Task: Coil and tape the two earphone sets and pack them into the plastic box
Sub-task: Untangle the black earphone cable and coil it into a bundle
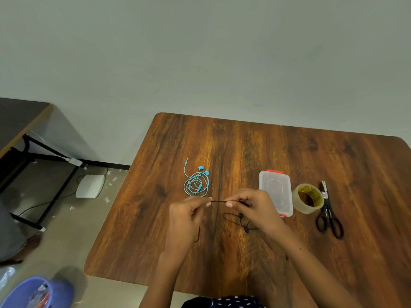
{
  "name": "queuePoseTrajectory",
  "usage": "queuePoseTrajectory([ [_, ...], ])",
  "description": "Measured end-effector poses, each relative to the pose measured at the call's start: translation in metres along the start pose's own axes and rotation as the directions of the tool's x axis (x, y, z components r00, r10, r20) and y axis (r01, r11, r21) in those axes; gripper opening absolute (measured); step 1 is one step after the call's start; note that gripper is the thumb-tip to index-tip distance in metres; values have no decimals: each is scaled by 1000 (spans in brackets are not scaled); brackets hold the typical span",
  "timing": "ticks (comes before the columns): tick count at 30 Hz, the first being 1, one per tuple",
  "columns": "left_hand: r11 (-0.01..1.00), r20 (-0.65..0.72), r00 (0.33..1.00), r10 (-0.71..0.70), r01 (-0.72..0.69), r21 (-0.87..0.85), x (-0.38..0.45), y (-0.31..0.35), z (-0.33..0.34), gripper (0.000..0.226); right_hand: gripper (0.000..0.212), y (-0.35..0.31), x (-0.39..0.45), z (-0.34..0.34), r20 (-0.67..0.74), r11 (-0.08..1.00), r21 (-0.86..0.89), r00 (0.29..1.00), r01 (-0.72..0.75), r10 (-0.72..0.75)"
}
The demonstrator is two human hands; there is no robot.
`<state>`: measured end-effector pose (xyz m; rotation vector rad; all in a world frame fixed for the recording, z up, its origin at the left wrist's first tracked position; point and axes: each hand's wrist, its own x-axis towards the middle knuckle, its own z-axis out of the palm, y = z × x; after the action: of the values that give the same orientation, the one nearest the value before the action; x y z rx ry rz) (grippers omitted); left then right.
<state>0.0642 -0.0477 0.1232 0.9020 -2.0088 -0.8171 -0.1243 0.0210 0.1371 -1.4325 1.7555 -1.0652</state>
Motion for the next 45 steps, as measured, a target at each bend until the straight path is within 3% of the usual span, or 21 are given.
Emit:
queuePoseTrajectory([
  [6, 999, -63, 997, -34, 35, 11, -3, -13, -13, 22, 10, 21, -7, -29, -86, 998, 1, 994, -69, 69],
  [13, 995, -63, 994, -95, 97, 26, -5, -21, -17, 30, 7, 19, -2, -23, -122, 997, -58, 992, -40, 33],
  [16, 985, -32, 989, -142, 145, 91, -4, -25, -19, 37, 14, 13, -1, -19, -124, 997, -75, 992, -13, 4],
  [19, 985, 37, 984, -172, 172, 5, -3, -18, -15, 38, 7, 5, -1, -14, -70, 995, -104, 997, 6, -13],
  [26, 996, 101, 994, 42, -34, -83, 4, 13, 12, 31, 7, -16, 1, 0, 19, 987, -137, 996, 84, -82],
  [35, 999, 48, 998, 39, -38, -14, 10, 4, 3, 15, 7, -7, -5, -9, -47, 997, 34, 997, -65, 66],
  [39, 1000, -17, 1000, -5, 5, -8, 7, -4, -8, 18, 12, 3, -11, -26, -106, 995, 43, 990, -86, 90],
  [45, 999, 3, 999, -47, 47, -11, 3, -6, -8, 15, 16, 6, -14, -26, -127, 996, 26, 988, -86, 89],
])
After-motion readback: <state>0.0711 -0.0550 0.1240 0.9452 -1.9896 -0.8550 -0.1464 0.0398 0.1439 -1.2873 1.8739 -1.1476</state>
